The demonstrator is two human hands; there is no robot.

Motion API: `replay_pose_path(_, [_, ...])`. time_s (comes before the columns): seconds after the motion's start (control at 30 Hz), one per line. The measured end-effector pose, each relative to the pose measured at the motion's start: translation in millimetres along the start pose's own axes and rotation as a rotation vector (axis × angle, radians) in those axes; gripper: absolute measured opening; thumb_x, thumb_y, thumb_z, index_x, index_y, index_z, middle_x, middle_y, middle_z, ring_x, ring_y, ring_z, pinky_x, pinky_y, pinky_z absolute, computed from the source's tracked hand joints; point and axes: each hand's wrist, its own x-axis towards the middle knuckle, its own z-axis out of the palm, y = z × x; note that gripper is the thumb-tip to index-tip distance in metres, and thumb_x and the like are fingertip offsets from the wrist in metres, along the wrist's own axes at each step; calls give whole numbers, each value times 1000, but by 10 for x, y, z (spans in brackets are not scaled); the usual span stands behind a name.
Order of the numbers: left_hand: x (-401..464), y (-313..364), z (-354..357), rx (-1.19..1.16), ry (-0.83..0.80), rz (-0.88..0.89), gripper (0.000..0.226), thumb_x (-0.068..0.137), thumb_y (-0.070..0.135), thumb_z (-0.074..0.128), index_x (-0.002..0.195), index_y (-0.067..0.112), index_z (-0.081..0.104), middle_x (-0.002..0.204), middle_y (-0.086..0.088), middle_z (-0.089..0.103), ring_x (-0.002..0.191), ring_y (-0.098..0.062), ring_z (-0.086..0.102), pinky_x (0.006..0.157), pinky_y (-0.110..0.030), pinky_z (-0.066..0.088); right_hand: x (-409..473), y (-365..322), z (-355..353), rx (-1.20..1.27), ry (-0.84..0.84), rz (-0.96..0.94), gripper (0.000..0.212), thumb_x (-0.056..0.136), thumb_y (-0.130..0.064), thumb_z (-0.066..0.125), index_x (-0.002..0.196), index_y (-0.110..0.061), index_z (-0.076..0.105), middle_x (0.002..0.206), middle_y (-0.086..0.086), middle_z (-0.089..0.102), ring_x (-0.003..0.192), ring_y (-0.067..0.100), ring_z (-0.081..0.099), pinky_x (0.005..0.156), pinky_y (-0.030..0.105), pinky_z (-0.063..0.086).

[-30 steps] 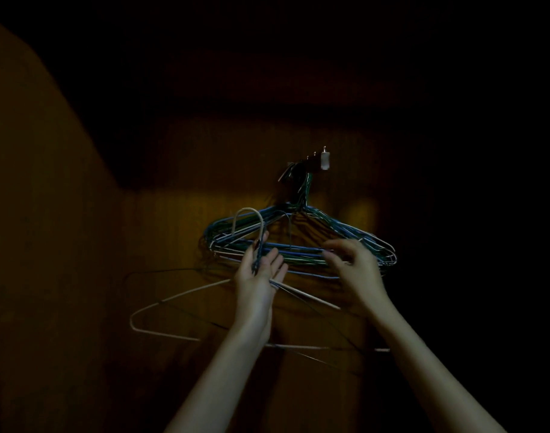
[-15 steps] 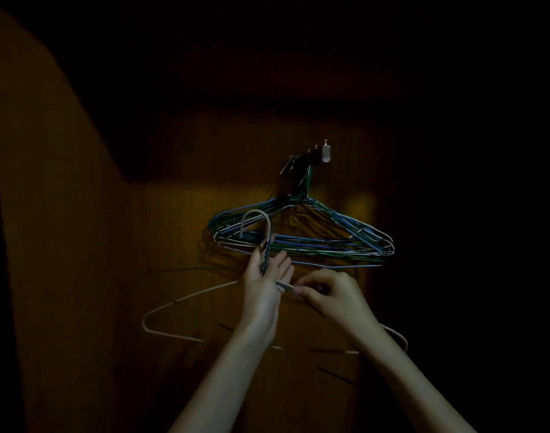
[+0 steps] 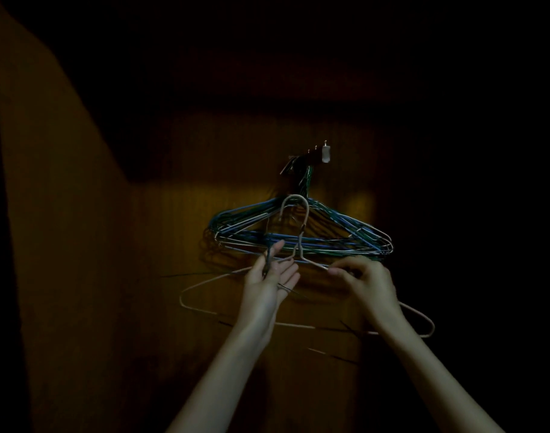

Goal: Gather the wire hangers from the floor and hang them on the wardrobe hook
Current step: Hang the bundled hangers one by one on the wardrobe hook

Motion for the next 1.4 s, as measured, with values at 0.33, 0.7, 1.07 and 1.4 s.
replay_pose_path(0.33, [40, -10, -74, 117, -57, 66, 27, 101, 20, 37, 123, 25, 51, 104, -6, 68, 95, -15, 68, 75, -24, 57, 223, 5, -249, -65, 254, -103, 9, 81, -12, 69, 89, -15, 74, 87, -7, 62, 85, 13, 60, 70, 28, 47])
replay_pose_path(0.7, [218, 63, -117, 69, -33, 155, 24, 101, 16, 35, 115, 24, 52, 92, -8, 70, 75, -12, 71, 67, -23, 58, 912, -86, -257, -20, 382, -74, 9, 85, -18, 67, 92, -19, 73, 93, 0, 70, 87, 13, 63, 67, 24, 45])
replay_pose_path(1.07, [495, 38, -189, -49, -45, 157, 24, 101, 16, 31, 116, 19, 50, 89, -14, 71, 82, -18, 71, 69, -22, 56, 1458, 16, 115, -102, 231, 54, 11, 89, -20, 62, 96, -23, 71, 96, -4, 70, 95, 13, 61, 68, 26, 38])
replay_pose_path(1.4, [569, 0, -198, -128, 11, 229, 17, 101, 14, 29, 113, 23, 37, 93, -25, 68, 82, -30, 71, 72, -30, 58, 1594, 245, 286, -62, 120, 82, 10, 87, -21, 63, 95, -16, 68, 106, 5, 67, 93, 16, 59, 66, 28, 44])
